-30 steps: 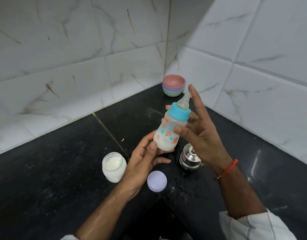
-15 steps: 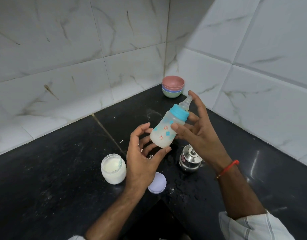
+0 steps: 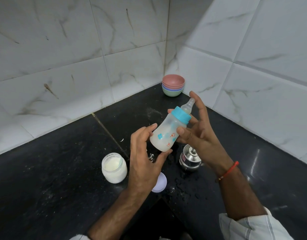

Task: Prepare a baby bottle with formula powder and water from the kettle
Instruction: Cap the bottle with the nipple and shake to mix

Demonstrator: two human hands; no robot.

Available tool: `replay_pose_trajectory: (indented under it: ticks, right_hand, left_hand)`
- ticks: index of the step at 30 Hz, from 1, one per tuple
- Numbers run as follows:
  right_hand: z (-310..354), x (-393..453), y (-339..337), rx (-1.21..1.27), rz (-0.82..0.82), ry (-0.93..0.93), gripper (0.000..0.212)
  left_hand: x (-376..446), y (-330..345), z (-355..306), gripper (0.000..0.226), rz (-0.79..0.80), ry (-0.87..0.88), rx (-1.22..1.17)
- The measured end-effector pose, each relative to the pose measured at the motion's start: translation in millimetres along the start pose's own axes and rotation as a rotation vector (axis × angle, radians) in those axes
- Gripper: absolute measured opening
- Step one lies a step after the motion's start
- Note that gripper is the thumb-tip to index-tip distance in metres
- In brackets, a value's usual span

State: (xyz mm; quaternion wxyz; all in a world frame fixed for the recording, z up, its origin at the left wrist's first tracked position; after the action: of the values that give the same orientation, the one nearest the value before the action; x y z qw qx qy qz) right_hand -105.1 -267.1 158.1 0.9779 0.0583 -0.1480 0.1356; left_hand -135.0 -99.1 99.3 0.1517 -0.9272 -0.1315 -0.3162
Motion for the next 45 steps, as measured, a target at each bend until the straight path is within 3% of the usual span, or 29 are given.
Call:
replay_pose_trajectory:
  ticks: [6,10,15,22,30,32,36,38,39,41,43,45]
  right_hand:
    - [-1,-3,8,0.024,-0.052,0.016,0.102]
    - [-1,-5,8,0.103,-0.072,-0.021,0.096]
    - [2,-11,0,0.246,0.047,-0.137,0.094]
    - [6,-10,-2,0.249,0.051,-0.149,0.101]
    - [-9,7,-15,0.004,-0.077,-0.051,0.092]
    - [-24,10,-17,0.156,-0.203,0.007,0.085]
    - [-56,9,-28,0.825,-0.608,0.124,0.061]
    - [-66,8,-23,1.069,-0.699,0.132,0.059]
    - [-68,5,-15,1.062,-0.689,0.126,0.060]
    - [-67,-5,2,0.814,-0.574,0.136,0.064]
    - [-61,-16,17,0.521,-0.309,0.135,0.078]
    - [-53,-21,22,0.462,-0.141,0.098,0.086]
  left_hand:
    - [0,0,-4,0.088,-0.015,0.114,0.120]
    - [-1,-1,-3,0.090,0.007,0.130,0.094]
    - [-3,0,-2,0.087,0.078,-0.018,-0.116]
    - [-2,3,-8,0.070,0.041,-0.025,-0.150]
    - [2,-4,19,0.074,0.238,-0.287,0.057]
    - [1,-11,26,0.069,0.237,-0.314,0.102]
    - [-5,-25,36,0.056,0.131,-0.373,0.099]
    - [-7,-29,41,0.053,0.092,-0.391,0.107]
    - [-8,-31,44,0.053,0.080,-0.393,0.113]
    - [-7,-34,49,0.053,0.056,-0.382,0.126]
    - [-2,-38,54,0.055,0.036,-0.380,0.141]
    - [3,-42,58,0.055,0.029,-0.386,0.135]
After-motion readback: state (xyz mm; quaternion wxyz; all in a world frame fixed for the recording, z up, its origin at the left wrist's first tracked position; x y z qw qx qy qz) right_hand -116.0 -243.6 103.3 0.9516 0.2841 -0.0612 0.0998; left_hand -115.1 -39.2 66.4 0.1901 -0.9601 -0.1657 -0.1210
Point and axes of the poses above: each hand's wrist, its own x-axis towards the middle knuckle, its own y-axis out of the palm, z = x × y, the point moved 1 cm from there along x, towards the middle knuckle, and after that the axes turned 2 degrees about -y, right-handed, at the moved point
